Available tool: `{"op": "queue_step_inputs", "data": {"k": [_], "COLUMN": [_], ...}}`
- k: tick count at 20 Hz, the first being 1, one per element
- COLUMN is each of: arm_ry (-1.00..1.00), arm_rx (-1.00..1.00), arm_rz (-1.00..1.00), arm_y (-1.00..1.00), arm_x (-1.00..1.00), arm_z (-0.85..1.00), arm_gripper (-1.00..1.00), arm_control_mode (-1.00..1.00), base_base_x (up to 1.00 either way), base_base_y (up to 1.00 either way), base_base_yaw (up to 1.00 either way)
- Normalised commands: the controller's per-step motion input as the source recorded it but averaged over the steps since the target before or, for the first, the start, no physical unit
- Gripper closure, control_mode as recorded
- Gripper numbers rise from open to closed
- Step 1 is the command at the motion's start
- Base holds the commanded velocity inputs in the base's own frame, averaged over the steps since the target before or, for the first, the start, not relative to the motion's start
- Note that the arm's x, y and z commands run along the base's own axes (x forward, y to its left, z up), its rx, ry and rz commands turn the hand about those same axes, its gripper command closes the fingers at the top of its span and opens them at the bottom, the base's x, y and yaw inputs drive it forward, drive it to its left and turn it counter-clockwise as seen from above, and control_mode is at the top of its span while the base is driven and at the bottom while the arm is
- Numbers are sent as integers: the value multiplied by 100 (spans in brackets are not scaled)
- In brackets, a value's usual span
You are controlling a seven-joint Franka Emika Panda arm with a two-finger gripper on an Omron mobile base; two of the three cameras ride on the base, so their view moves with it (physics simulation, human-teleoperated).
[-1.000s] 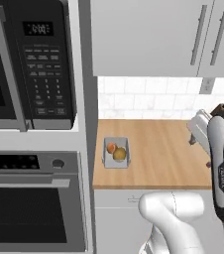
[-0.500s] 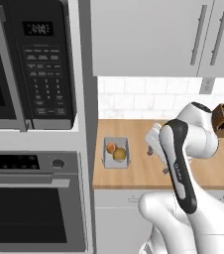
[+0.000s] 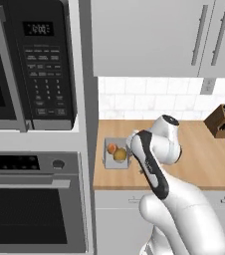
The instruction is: Take the meat container that has the steak and place it on the second highest rack of the freezer. Then take the vegetable container that has the onion and potato and place it on the highest rack of the freezer.
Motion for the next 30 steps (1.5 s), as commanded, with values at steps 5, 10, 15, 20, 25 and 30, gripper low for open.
{"op": "queue_step_inputs", "data": {"k": [5, 10, 15, 20, 25, 30], "arm_ry": [7, 4, 3, 0, 0, 0], "arm_rx": [0, 0, 0, 0, 0, 0], "arm_rz": [1, 3, 3, 2, 1, 0], "arm_y": [28, 5, 0, 4, 4, 6], "arm_x": [80, 46, 35, 34, 17, 0], "arm_z": [-54, -30, -25, -40, -43, -53], "arm_gripper": [-100, -100, -100, -100, -100, 100], "arm_control_mode": [-100, -100, -100, -100, -100, -100], "base_base_x": [0, 0, 0, 0, 0, 0], "base_base_y": [0, 0, 0, 0, 0, 0], "base_base_yaw": [0, 0, 0, 0, 0, 0]}}
